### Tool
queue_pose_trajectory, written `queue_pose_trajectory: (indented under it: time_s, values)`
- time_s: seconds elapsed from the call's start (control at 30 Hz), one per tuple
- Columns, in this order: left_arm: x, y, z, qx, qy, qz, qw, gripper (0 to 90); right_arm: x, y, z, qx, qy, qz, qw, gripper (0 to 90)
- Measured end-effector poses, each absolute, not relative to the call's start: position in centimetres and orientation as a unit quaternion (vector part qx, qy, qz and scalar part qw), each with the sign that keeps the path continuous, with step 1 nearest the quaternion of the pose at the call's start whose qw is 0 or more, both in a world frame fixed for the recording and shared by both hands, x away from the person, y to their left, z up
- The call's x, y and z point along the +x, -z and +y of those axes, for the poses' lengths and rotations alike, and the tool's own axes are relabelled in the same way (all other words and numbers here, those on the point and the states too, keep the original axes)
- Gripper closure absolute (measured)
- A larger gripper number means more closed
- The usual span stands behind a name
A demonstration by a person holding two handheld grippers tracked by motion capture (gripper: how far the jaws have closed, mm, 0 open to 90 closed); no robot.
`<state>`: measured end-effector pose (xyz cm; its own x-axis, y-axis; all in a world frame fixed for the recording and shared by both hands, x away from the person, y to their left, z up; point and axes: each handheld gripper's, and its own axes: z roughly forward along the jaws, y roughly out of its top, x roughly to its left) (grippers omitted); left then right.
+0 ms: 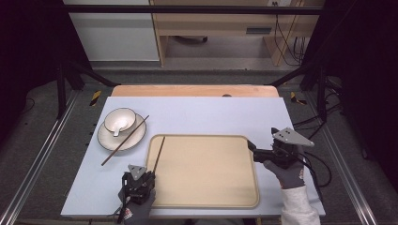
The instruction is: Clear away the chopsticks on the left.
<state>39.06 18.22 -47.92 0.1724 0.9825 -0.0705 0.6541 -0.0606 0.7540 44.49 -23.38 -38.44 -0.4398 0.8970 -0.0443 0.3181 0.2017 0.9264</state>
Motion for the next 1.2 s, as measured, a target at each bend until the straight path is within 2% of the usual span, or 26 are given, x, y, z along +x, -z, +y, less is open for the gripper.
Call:
queue_pose_trajectory:
  time_s: [0.3,0.47,0.67,0.87,1.0,1.2]
  values:
    - [39.4,46.6,18.7,0.684,-0.243,0.585,0.360,74.9,44.4,38.3,-23.5,0.428,-0.468,0.708,0.312,4.8]
    - [39.9,44.5,19.4,0.686,-0.253,0.564,0.384,69.8,44.3,38.2,-23.6,0.429,-0.471,0.705,0.311,4.7]
    - [40.9,42.1,20.3,0.697,-0.259,0.528,0.410,59.3,44.3,38.1,-23.8,0.429,-0.473,0.703,0.312,4.7]
    - [41.8,40.6,21.9,0.708,-0.262,0.506,0.418,49.1,44.1,37.9,-24.0,0.431,-0.476,0.700,0.313,4.7]
    - [42.7,40.0,23.1,0.720,-0.239,0.498,0.420,43.3,44.1,37.9,-24.0,0.429,-0.477,0.700,0.313,4.7]
    - [43.9,40.5,24.4,0.746,-0.237,0.479,0.396,37.1,44.2,37.9,-24.1,0.429,-0.476,0.701,0.314,4.6]
